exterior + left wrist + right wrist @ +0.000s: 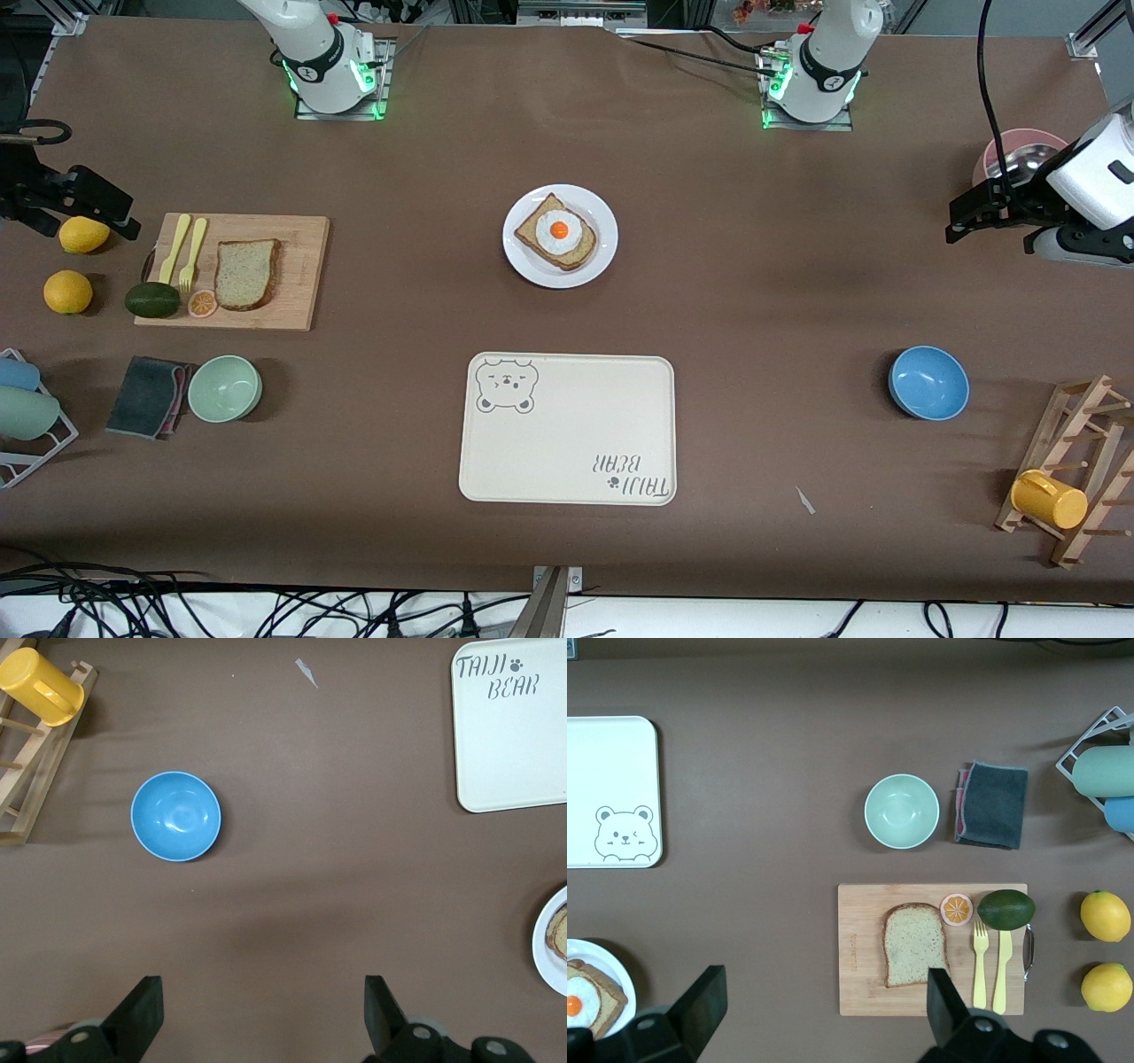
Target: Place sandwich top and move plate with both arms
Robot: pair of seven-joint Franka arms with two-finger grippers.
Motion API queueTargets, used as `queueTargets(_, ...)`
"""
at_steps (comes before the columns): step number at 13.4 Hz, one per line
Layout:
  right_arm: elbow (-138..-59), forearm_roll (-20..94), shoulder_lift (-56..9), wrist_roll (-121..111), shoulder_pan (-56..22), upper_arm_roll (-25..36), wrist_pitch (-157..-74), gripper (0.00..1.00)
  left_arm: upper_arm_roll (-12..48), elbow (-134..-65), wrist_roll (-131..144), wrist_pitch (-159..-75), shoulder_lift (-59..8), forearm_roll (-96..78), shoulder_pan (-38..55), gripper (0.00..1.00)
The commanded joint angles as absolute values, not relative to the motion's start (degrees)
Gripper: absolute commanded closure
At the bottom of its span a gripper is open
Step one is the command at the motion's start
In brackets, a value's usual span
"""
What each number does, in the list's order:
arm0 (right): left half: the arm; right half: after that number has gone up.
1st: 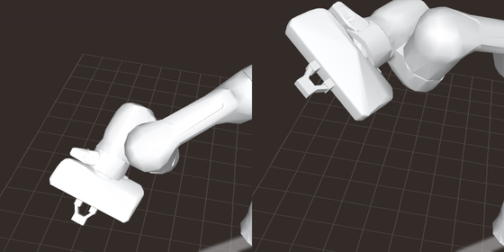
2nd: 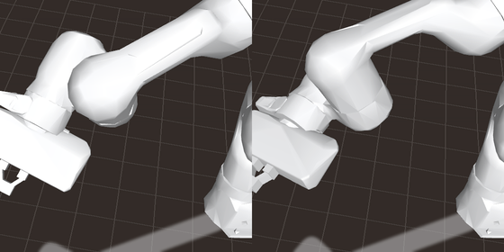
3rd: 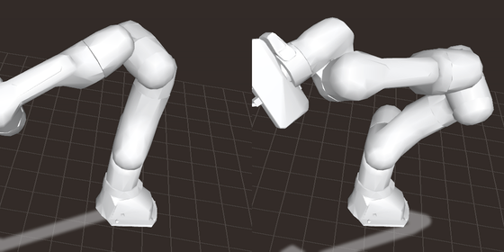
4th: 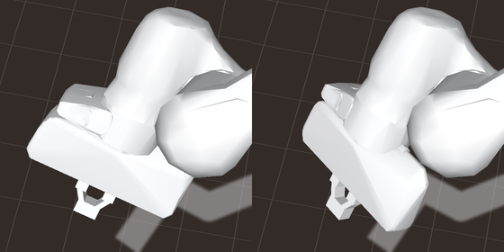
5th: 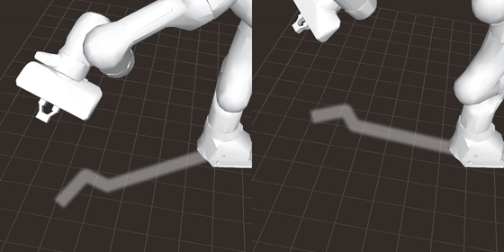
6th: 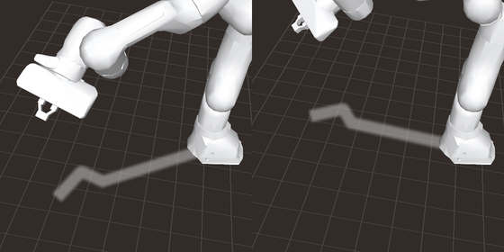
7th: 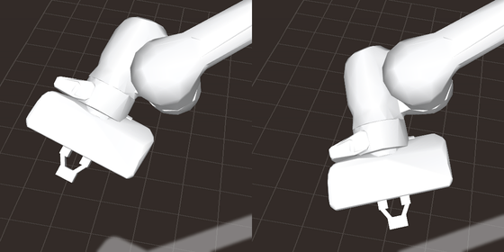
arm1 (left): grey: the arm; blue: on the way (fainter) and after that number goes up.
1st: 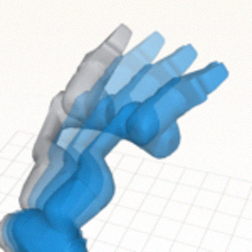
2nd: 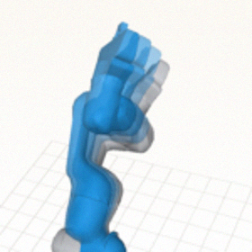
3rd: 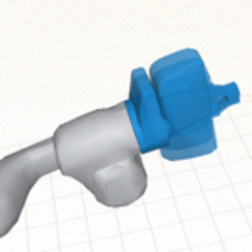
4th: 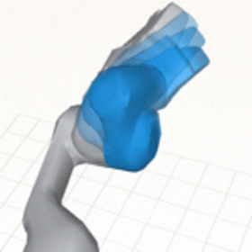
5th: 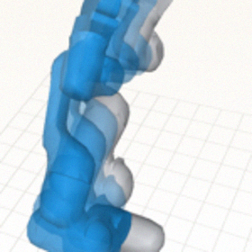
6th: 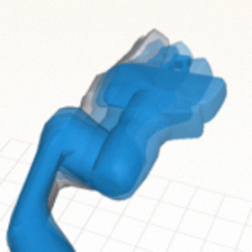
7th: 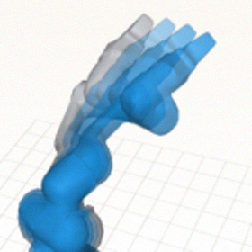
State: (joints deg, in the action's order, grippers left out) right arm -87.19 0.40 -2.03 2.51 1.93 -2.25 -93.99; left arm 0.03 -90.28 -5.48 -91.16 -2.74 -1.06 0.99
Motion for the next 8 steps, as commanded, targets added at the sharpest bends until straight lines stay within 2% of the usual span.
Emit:
queueTargets(1, -86.48, -0.09, -2.37, 2.81, 1.93, -2.46, -93.52, 0.00, 0.00, -92.28, -5.45, -92.20, -1.67, -1.76, 0.79, 0.00)
queueTargets(5, -87.97, -0.09, -2.46, 2.72, 1.93, -2.46, -92.55, 0.00, -0.09, -92.55, -5.45, -93.16, -1.76, -3.42, 0.79, 0.00)
queueTargets(8, -87.98, -0.17, -2.64, 2.81, 1.93, -2.55, -92.64, 0.00, -0.09, -95.44, -5.27, -95.79, -1.84, -4.92, 0.70, 0.00)
